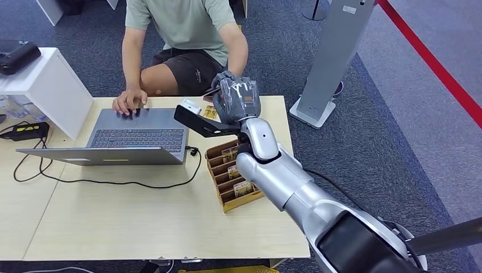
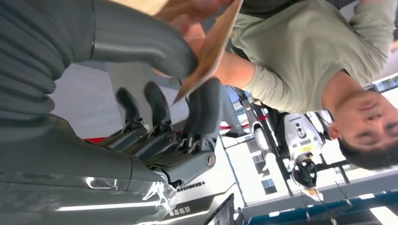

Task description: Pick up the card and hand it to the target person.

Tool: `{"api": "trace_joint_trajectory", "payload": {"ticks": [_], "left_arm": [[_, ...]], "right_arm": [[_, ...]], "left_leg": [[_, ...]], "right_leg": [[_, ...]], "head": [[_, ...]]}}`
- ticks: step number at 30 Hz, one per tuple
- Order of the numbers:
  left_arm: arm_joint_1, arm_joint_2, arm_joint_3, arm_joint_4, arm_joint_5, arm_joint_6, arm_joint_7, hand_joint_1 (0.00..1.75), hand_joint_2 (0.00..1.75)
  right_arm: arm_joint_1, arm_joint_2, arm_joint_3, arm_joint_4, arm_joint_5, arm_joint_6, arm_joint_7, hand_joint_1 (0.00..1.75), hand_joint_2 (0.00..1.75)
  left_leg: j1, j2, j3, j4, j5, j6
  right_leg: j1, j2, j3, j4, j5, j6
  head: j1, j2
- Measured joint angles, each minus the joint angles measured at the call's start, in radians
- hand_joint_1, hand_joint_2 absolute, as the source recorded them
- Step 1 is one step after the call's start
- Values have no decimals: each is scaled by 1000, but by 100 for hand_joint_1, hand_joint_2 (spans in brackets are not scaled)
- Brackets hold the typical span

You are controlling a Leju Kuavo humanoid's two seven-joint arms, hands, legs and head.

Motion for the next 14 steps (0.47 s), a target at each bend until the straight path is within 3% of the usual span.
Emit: {"api": "trace_joint_trajectory", "payload": {"ticks": [3,7,14], "left_arm": [[-4,2,3,1,5,8,-2,0,175],[-4,4,8,2,13,9,-7,0,0],[1,4,4,3,16,12,-9,0,0]], "right_arm": [[7,-6,0,6,-3,5,-2,0,175],[15,-8,-4,15,-14,9,-12,0,175],[20,-12,-16,17,-35,-4,-27,0,175]], "left_leg": [[0,0,0,0,0,0],[0,-1,-1,1,0,0],[0,-1,-1,0,0,0]], "right_leg": [[0,0,0,0,0,0],[0,-1,-1,1,-1,0],[0,-1,-1,0,0,0]], "head": [[0,0],[0,0],[0,0]]}}
